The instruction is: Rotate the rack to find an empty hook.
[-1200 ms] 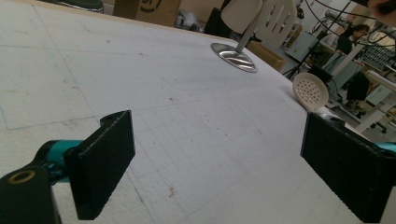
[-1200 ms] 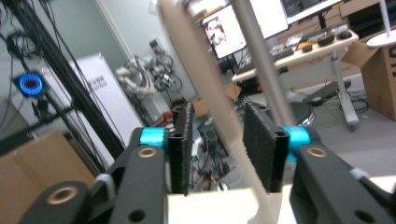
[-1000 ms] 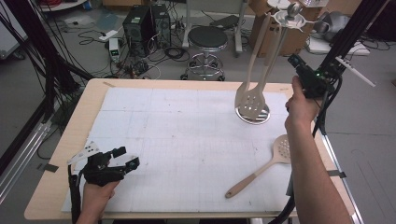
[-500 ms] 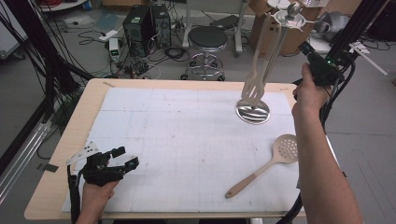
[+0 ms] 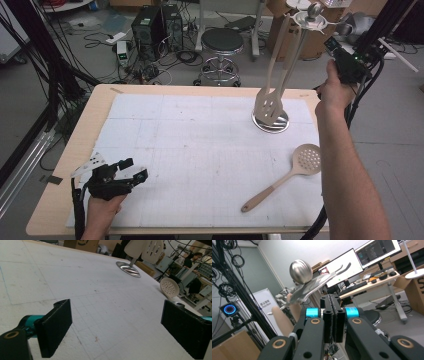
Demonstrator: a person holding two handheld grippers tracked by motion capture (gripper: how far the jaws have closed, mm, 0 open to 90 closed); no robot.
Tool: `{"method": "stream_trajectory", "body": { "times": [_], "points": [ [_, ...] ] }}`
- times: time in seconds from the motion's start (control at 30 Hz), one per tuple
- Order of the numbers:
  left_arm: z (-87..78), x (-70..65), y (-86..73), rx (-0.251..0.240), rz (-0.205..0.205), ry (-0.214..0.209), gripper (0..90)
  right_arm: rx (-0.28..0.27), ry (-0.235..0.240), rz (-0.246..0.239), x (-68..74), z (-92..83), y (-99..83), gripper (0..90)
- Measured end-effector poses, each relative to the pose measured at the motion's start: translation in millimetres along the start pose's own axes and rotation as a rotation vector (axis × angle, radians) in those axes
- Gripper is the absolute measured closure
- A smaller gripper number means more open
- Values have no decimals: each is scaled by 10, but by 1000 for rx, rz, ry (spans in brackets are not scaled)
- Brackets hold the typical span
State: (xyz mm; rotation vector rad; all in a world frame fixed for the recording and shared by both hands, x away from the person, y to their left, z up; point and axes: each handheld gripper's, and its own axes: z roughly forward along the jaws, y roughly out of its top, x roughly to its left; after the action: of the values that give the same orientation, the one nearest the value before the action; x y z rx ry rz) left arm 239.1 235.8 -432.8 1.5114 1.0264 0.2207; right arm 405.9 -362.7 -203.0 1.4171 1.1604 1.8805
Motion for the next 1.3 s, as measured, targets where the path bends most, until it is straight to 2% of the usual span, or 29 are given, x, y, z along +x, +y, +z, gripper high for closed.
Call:
{"method": "stream_trajectory", "body": {
  "times": [0.13, 0.3, 0.57, 0.77, 1.03, 1.17, 1.3],
  "points": [
    [13, 4, 0, 2, -2, -7, 106, -11, 14, -14, 60, 26, 49, 900],
    [5, -2, -1, 0, -4, -7, 106, 0, 23, -27, 124, 46, 46, 900],
    [-3, 2, -1, 0, -2, -2, 105, 8, 25, -40, 152, 34, 42, 900],
    [-2, -3, -2, 2, 0, -1, 105, 21, 32, -78, 199, 12, 46, 900],
    [11, -21, -5, 3, -1, -4, 106, 34, 48, -116, 284, 11, -4, 900],
    [4, -13, -3, 5, 0, -4, 105, 39, 53, -115, 300, 11, -52, 900],
    [-1, -9, -4, 5, 1, -4, 106, 34, 55, -145, 356, -15, -69, 900]
  ]
}}
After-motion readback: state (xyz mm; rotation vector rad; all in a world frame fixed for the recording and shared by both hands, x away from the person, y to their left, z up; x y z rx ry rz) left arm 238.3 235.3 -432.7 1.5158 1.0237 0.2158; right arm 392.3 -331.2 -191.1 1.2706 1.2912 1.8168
